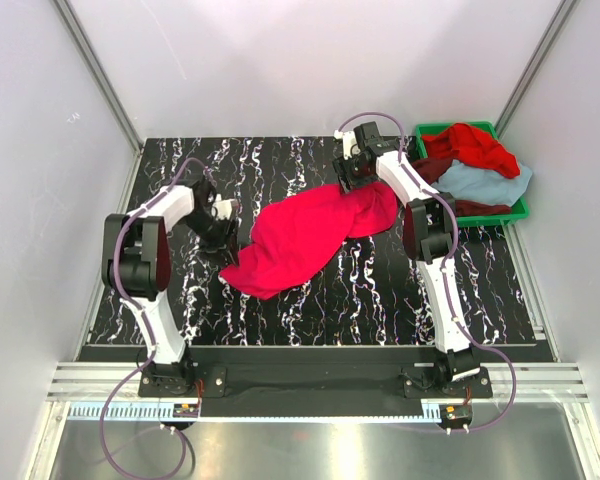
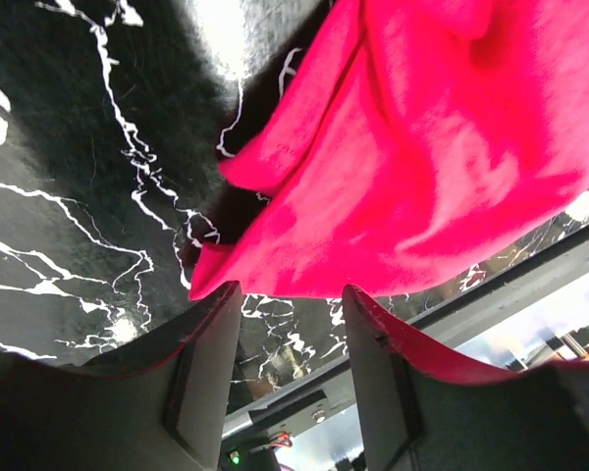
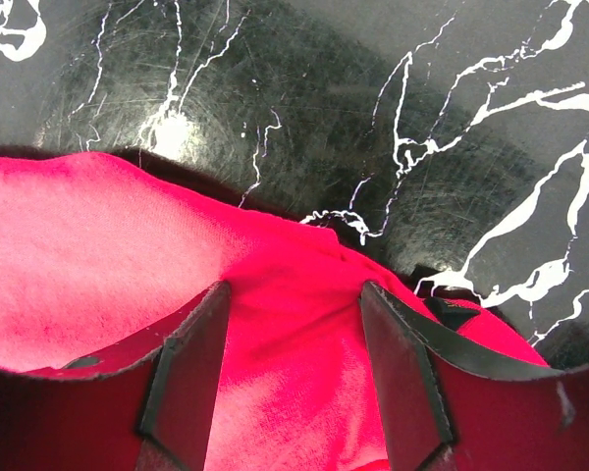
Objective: Fold and stack the t-shirts
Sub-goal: Flatten the tshirt out
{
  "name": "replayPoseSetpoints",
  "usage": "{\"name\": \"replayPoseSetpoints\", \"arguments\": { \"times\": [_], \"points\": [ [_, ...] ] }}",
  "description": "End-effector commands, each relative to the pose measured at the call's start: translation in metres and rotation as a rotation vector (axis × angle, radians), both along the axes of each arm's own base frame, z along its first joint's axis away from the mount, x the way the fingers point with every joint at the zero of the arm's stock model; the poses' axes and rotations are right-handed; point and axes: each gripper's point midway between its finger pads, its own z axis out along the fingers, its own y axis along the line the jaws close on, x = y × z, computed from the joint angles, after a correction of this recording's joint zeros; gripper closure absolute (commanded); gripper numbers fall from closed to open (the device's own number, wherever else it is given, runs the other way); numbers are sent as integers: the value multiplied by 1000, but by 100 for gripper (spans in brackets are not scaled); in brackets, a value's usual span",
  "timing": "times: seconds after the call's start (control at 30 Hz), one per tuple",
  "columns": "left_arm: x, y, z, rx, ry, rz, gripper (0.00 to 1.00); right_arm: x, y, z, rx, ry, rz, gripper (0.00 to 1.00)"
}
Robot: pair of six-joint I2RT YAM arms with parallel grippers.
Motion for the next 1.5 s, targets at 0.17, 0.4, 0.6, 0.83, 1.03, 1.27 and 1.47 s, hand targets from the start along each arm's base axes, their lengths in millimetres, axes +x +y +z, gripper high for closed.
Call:
{"name": "replayPoseSetpoints", "arguments": {
  "times": [0.17, 0.4, 0.6, 0.83, 1.03, 1.27, 1.47],
  "points": [
    [9, -1, -14, -30, 59, -7, 49, 9, -2, 33, -14, -77, -15, 36],
    [21, -5, -18, -60, 64, -22, 100, 10, -5, 34, -26, -83, -20, 36],
    [37, -4, 4, -63, -25, -18, 100, 7, -10, 17, -56, -61, -28, 62],
    [65, 15, 31, 24, -174, -34, 93, 17, -10, 32, -55, -109, -43, 100],
    [40, 9, 9, -15, -62, -36, 52, 21, -12, 34, -66, -122, -57, 43],
    [31, 3, -10, -55, 16, -37, 53, 21, -19, 31, -99, -130, -63, 37],
    [31, -5, -16, -87, 48, -43, 59, 22, -18, 19, -105, -116, -48, 39]
  ]
}}
